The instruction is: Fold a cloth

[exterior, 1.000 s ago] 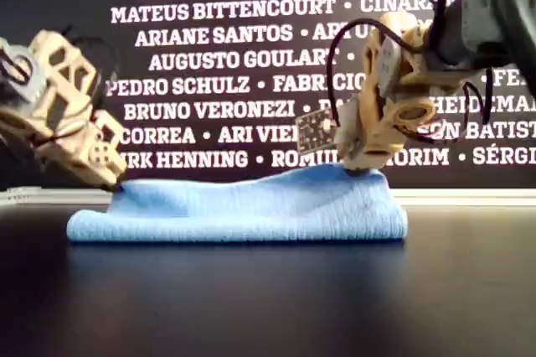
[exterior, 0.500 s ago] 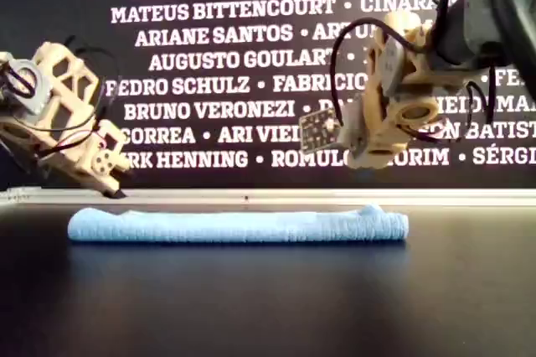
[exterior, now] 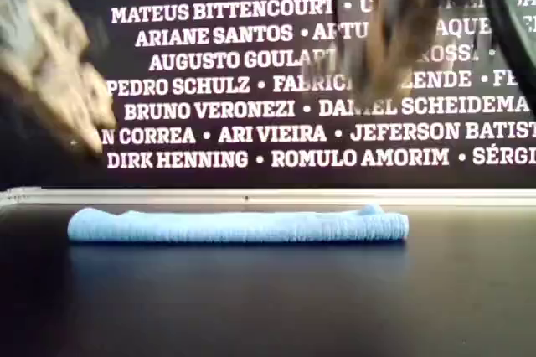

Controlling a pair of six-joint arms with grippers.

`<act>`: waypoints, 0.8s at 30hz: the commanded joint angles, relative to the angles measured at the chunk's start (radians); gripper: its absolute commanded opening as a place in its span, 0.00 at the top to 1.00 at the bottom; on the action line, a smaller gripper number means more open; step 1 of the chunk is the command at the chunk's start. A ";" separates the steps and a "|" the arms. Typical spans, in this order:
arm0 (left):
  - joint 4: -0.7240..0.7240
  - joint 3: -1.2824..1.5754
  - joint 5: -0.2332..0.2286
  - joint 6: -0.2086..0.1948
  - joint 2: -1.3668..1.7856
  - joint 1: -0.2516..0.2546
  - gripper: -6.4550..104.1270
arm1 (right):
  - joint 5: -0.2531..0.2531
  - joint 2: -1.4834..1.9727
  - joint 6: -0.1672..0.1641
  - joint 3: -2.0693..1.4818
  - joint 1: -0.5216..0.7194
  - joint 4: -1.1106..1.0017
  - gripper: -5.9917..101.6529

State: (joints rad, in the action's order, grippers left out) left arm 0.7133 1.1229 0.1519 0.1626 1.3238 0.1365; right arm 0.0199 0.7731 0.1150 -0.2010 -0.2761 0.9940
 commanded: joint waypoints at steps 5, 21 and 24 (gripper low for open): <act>0.301 0.351 -0.002 -0.209 0.974 -0.017 0.33 | -0.012 0.594 0.011 0.071 0.014 0.621 0.51; 0.548 0.644 -0.003 -0.276 1.743 -0.020 0.33 | -0.156 1.683 0.014 -0.816 0.087 0.558 0.51; 0.400 0.891 -0.003 -0.272 1.687 -0.020 0.33 | -0.184 1.755 0.002 -1.177 0.086 0.353 0.51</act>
State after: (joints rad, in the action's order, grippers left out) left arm 1.2441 1.8147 0.1549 -0.1150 3.0572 0.1350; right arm -0.1411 2.4912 0.1258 -0.9986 -0.1948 1.5248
